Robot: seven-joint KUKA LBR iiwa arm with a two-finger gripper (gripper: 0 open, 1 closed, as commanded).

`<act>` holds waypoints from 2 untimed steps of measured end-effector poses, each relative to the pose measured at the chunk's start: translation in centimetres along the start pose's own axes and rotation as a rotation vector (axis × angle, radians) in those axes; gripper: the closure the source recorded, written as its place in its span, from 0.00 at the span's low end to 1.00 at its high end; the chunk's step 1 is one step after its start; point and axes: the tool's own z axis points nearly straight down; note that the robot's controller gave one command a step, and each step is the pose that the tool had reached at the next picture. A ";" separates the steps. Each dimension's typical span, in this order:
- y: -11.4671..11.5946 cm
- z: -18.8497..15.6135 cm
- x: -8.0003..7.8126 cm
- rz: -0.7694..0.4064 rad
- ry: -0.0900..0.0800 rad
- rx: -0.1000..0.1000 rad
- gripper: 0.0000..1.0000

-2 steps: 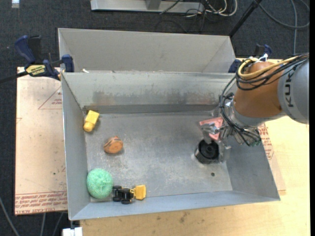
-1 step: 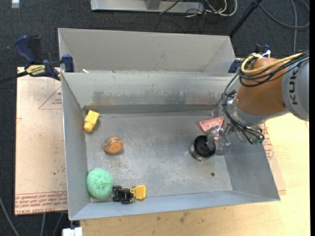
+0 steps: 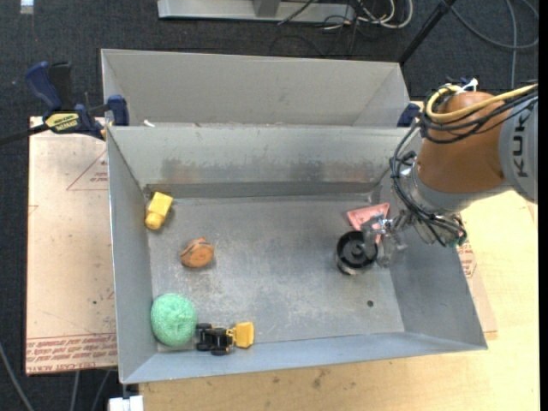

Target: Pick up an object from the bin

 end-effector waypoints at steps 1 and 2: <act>0.0 -2.1 0.0 0.000 -0.001 0.000 1.00; 0.0 -4.1 -0.1 0.000 -0.002 0.001 1.00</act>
Offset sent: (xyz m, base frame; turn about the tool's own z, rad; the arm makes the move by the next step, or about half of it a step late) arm 0.0000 0.0000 0.0268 0.0000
